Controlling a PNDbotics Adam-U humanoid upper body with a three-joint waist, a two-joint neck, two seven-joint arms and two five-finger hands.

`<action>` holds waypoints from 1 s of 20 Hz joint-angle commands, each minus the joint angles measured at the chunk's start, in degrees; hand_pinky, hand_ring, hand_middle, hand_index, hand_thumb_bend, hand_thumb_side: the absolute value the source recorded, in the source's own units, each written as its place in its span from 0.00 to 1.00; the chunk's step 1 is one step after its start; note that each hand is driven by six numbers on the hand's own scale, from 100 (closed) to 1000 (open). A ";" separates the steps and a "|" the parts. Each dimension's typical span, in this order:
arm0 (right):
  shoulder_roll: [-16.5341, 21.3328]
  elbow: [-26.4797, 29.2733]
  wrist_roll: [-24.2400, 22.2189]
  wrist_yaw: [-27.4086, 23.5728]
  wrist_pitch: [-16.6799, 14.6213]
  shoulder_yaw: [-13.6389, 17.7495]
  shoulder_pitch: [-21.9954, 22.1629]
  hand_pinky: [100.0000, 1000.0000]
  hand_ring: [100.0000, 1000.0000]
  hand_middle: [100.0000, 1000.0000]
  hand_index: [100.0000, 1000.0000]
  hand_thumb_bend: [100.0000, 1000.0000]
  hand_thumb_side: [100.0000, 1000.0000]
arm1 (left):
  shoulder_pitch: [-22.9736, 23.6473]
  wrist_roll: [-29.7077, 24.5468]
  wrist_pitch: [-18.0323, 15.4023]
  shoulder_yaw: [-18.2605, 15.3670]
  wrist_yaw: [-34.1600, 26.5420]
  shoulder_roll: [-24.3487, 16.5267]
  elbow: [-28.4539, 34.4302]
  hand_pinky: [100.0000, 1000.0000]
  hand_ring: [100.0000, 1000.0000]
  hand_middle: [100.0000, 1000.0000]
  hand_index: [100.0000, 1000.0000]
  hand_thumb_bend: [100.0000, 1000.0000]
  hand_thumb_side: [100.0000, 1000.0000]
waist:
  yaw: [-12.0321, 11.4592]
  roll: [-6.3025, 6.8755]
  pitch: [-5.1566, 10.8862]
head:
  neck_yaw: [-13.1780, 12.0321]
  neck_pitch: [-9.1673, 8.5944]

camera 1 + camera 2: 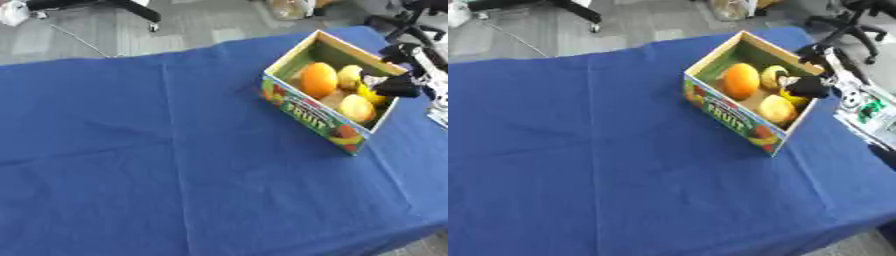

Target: Pick up the objects with one hand, pass them to the other hand, and then place them into the box on the other side of the table.

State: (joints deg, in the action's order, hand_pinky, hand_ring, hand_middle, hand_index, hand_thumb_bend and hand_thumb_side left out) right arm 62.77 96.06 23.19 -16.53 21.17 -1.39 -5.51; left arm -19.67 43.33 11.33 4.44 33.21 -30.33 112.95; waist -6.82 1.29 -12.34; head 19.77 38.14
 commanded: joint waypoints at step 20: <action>-18.73 18.53 -8.83 -15.56 -47.13 13.30 15.36 0.68 0.96 0.85 0.87 0.00 0.33 | 3.12 4.94 2.64 -7.25 -8.22 1.99 -2.38 0.71 0.52 0.56 0.70 0.40 0.52 | 2.57 -0.85 3.56 | -12.86 0.46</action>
State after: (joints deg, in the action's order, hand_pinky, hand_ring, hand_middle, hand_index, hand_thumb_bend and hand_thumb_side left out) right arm 44.51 113.46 15.21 -32.96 -25.04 11.78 9.90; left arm -16.28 47.88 13.96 -1.92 26.72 -27.62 110.30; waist -4.26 1.26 -10.64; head 7.61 38.59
